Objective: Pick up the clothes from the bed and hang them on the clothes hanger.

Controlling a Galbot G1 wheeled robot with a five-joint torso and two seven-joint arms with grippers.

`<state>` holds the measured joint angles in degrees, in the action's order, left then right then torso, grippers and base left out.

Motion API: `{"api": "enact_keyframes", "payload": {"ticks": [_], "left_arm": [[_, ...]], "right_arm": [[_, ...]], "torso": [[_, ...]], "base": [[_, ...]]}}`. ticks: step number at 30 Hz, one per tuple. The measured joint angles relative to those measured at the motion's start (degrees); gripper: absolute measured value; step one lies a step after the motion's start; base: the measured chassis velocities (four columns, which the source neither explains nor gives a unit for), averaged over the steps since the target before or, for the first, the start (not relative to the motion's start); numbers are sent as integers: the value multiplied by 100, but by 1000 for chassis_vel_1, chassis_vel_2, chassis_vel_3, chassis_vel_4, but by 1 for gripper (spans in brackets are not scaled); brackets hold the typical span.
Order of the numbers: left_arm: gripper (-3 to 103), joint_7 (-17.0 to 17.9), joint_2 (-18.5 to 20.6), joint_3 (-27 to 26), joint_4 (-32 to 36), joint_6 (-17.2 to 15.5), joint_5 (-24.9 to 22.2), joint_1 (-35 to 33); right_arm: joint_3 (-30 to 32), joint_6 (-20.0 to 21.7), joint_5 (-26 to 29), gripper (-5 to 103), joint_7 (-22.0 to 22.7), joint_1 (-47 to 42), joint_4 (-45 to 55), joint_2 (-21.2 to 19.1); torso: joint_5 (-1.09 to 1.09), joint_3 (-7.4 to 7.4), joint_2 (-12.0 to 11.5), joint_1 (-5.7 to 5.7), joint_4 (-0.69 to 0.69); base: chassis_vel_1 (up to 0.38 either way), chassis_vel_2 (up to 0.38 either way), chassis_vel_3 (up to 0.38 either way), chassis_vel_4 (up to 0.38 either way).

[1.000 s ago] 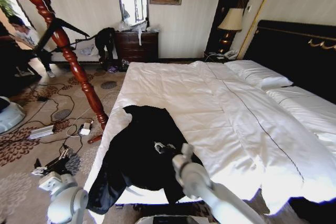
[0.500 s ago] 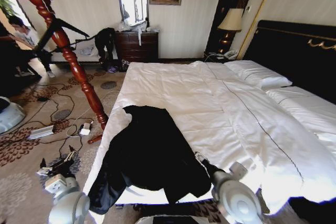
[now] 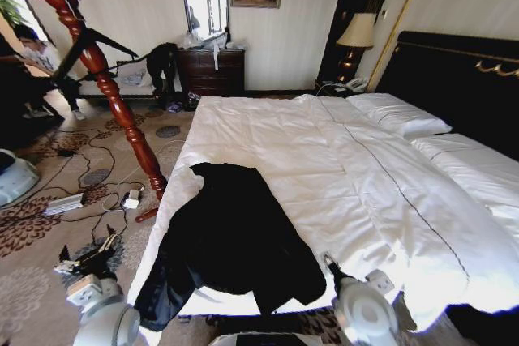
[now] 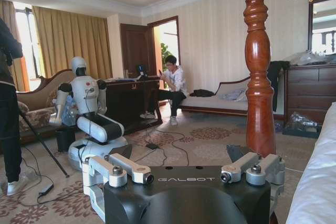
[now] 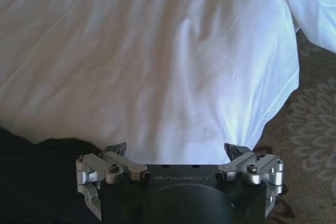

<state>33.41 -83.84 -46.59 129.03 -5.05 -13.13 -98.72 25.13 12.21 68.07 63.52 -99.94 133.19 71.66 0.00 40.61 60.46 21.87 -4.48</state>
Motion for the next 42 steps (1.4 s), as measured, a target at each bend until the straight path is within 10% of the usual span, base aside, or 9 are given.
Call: {"api": "enact_keyframes", "payload": {"ticks": [14,37,42], "left_arm": [[100,6,5,47,-19,5,-18,73],[100,13,42,94,-208,-10,-26,209],[100,14,48,81,-228,-11,-26,221]], "right_arm": [[-230,-154,173,100,-1495,29,-235,-819],[-609,-193,414,101,-1487,-23,-70,-756],[-625,-261,403,84,-1517,6,-122,-792]], "torso": [[1,0,0,1,2],[0,0,-1,1,1],[0,0,0,1,1]], "base": [[0,0,0,0],[0,0,0,0],[0,0,0,0]]}}
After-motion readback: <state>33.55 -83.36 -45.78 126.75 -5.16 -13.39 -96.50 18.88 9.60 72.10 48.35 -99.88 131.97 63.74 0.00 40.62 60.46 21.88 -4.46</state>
